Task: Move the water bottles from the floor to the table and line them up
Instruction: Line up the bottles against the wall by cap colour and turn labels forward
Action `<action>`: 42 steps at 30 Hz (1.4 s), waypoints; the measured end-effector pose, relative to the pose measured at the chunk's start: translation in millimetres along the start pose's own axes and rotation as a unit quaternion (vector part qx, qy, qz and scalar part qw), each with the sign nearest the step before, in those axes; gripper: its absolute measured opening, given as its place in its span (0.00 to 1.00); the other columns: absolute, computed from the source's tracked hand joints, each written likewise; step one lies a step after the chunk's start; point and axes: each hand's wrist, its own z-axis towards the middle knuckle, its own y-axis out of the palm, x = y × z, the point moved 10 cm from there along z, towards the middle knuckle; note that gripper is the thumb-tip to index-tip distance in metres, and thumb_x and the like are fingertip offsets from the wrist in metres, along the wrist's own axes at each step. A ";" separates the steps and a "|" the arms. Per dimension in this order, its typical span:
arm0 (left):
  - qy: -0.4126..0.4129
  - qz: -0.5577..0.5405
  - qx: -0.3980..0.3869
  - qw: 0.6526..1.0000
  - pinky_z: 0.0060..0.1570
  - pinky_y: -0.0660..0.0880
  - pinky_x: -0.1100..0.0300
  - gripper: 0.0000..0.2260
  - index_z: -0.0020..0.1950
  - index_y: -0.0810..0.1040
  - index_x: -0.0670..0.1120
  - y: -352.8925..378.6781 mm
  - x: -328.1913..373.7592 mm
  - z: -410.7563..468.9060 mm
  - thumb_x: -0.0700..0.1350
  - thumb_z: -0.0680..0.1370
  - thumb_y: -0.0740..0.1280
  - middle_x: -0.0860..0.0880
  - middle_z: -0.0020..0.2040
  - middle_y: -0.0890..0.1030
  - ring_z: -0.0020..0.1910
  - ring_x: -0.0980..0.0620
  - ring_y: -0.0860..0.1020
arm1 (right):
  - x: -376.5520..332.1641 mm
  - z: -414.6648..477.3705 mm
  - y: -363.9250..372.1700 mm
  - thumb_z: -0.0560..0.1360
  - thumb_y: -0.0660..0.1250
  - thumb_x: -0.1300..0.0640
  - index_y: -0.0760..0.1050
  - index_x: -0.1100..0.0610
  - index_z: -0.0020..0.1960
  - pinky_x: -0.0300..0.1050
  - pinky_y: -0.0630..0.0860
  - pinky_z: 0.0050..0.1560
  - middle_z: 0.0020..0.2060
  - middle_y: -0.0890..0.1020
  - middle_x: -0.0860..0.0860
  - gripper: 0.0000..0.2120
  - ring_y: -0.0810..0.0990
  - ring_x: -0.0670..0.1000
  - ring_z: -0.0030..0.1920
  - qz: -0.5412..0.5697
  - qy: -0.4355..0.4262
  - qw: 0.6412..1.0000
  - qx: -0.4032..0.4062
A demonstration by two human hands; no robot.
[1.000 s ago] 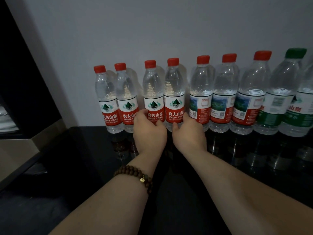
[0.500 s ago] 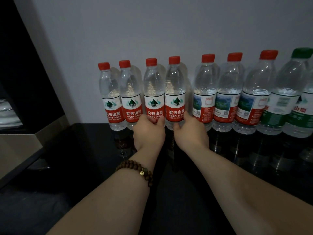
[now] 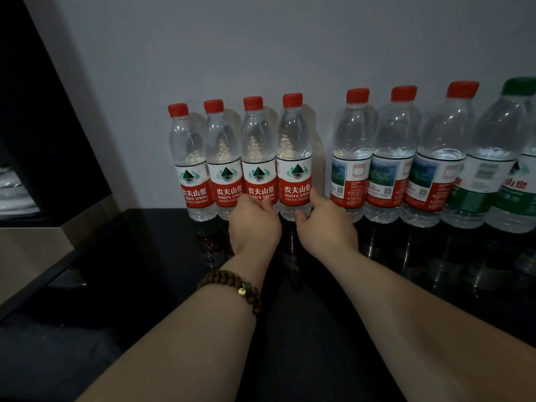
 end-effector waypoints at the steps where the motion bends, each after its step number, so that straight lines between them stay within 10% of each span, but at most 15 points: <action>1: -0.001 -0.002 -0.001 1.000 0.45 0.83 0.47 0.11 0.48 0.72 0.49 0.3 -0.2 0.2 0.55 0.82 0.65 0.48 0.44 0.82 0.41 0.45 0.84 | 0.0 0.1 0.0 0.82 0.65 0.50 0.65 0.47 0.78 0.50 0.80 0.52 0.59 0.83 0.52 0.26 0.81 0.58 0.59 0.000 0.000 1.000 -0.001; 7: -0.006 -0.002 0.003 1.000 0.31 0.69 0.60 0.11 0.44 0.73 0.50 0.9 -0.7 0.5 0.55 0.81 0.66 0.51 0.40 0.80 0.36 0.53 0.78 | -0.9 -0.9 -0.4 0.82 0.64 0.49 0.67 0.47 0.76 0.50 0.80 0.51 0.57 0.83 0.51 0.23 0.82 0.57 0.57 -0.003 0.003 1.000 0.001; 13: -0.009 -0.031 -0.004 0.999 0.30 0.68 0.60 0.11 0.41 0.74 0.50 3.0 -1.9 2.0 0.54 0.79 0.67 0.51 0.38 0.80 0.35 0.52 0.79 | 12.6 1.5 -3.0 0.79 0.64 0.52 0.80 0.53 0.53 0.45 0.75 0.39 0.45 0.82 0.52 0.09 0.79 0.56 0.42 0.014 0.071 0.997 0.026; 28: -0.013 -0.041 0.023 0.999 0.31 0.66 0.61 0.11 0.43 0.73 0.51 -1.4 -6.3 5.4 0.55 0.79 0.70 0.52 0.41 0.78 0.39 0.54 0.78 | 11.6 0.6 -2.3 0.79 0.64 0.53 0.83 0.51 0.58 0.44 0.76 0.39 0.47 0.84 0.52 0.12 0.78 0.53 0.39 0.030 0.061 0.997 0.028; 34: 0.042 0.086 0.237 0.967 0.69 0.66 0.42 0.33 0.63 0.69 0.49 -53.2 12.4 -4.5 0.64 0.67 0.78 0.47 0.65 0.71 0.67 0.45 0.70 | 13.8 -0.9 -10.0 0.77 0.65 0.53 0.84 0.48 0.55 0.48 0.81 0.45 0.49 0.86 0.48 0.11 0.83 0.54 0.46 0.059 0.076 0.994 0.056; 42: -0.079 0.079 0.071 0.991 0.79 0.44 0.39 0.56 0.80 0.49 0.43 -25.6 -29.4 20.1 0.72 0.66 0.73 0.35 0.83 0.43 0.83 0.37 0.45 | 1.8 1.3 -3.3 0.77 0.67 0.53 0.80 0.49 0.45 0.48 0.81 0.42 0.42 0.83 0.47 0.04 0.82 0.51 0.43 0.051 0.021 0.997 0.050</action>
